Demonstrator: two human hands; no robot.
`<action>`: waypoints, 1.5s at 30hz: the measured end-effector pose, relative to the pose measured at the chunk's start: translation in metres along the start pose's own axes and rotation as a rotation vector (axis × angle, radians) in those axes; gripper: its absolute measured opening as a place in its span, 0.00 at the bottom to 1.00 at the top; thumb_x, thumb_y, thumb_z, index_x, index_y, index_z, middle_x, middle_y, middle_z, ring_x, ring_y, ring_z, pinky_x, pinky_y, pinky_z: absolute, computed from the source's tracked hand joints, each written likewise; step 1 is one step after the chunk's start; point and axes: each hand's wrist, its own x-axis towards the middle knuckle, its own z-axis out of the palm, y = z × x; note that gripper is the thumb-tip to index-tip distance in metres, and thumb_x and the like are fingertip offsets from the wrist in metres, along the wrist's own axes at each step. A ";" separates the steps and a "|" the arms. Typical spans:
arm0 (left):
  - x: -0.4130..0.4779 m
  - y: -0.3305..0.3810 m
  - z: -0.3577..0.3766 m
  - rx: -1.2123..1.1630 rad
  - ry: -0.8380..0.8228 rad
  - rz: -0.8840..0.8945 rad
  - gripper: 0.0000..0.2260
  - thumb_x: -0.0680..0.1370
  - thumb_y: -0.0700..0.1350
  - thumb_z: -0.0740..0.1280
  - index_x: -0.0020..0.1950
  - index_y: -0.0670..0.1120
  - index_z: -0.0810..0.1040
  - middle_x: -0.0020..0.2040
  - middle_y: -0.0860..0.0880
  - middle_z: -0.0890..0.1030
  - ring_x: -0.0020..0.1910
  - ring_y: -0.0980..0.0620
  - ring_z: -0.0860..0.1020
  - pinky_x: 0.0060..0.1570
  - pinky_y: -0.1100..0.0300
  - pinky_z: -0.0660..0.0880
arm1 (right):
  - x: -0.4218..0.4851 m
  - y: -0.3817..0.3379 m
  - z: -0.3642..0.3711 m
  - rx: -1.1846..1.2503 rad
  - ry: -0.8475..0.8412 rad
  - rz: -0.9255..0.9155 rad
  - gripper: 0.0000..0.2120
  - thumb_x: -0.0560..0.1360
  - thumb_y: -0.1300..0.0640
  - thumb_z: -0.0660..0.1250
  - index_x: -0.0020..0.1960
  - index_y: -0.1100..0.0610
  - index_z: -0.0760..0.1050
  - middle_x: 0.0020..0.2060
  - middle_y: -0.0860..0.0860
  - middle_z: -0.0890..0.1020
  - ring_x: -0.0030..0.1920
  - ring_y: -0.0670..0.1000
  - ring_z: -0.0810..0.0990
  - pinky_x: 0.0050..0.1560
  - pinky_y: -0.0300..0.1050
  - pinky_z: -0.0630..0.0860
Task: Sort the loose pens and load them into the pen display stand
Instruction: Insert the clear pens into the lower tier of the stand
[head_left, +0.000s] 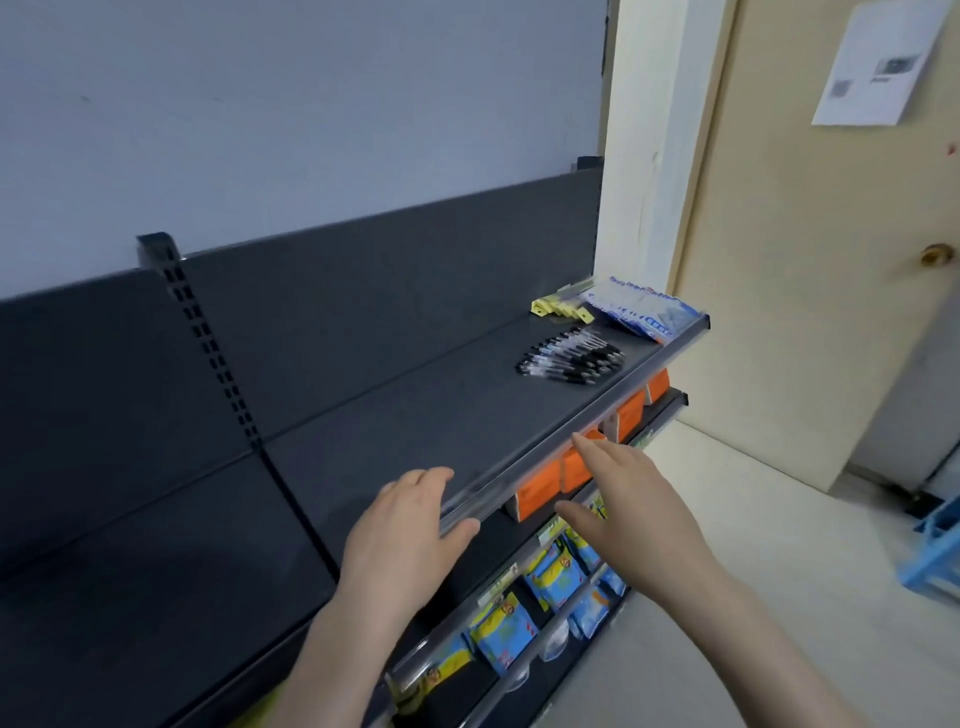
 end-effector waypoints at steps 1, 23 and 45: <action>0.009 0.003 0.006 0.001 -0.006 -0.004 0.27 0.79 0.60 0.62 0.75 0.54 0.61 0.73 0.57 0.67 0.71 0.56 0.66 0.63 0.61 0.69 | 0.006 0.008 0.003 0.005 -0.009 0.006 0.33 0.78 0.44 0.61 0.77 0.52 0.51 0.74 0.45 0.61 0.74 0.47 0.57 0.70 0.39 0.57; 0.258 0.038 0.098 -0.063 -0.072 -0.111 0.26 0.77 0.59 0.64 0.73 0.53 0.66 0.69 0.55 0.71 0.67 0.55 0.70 0.59 0.61 0.71 | 0.224 0.166 0.016 0.063 -0.046 0.091 0.30 0.77 0.46 0.64 0.75 0.49 0.58 0.72 0.44 0.66 0.71 0.46 0.64 0.66 0.38 0.62; 0.378 0.152 0.184 0.082 0.062 -0.960 0.25 0.76 0.66 0.60 0.60 0.47 0.65 0.46 0.51 0.79 0.45 0.49 0.80 0.36 0.58 0.73 | 0.411 0.319 0.060 0.158 -0.370 -0.196 0.29 0.76 0.42 0.62 0.73 0.53 0.62 0.63 0.53 0.76 0.61 0.53 0.76 0.54 0.44 0.73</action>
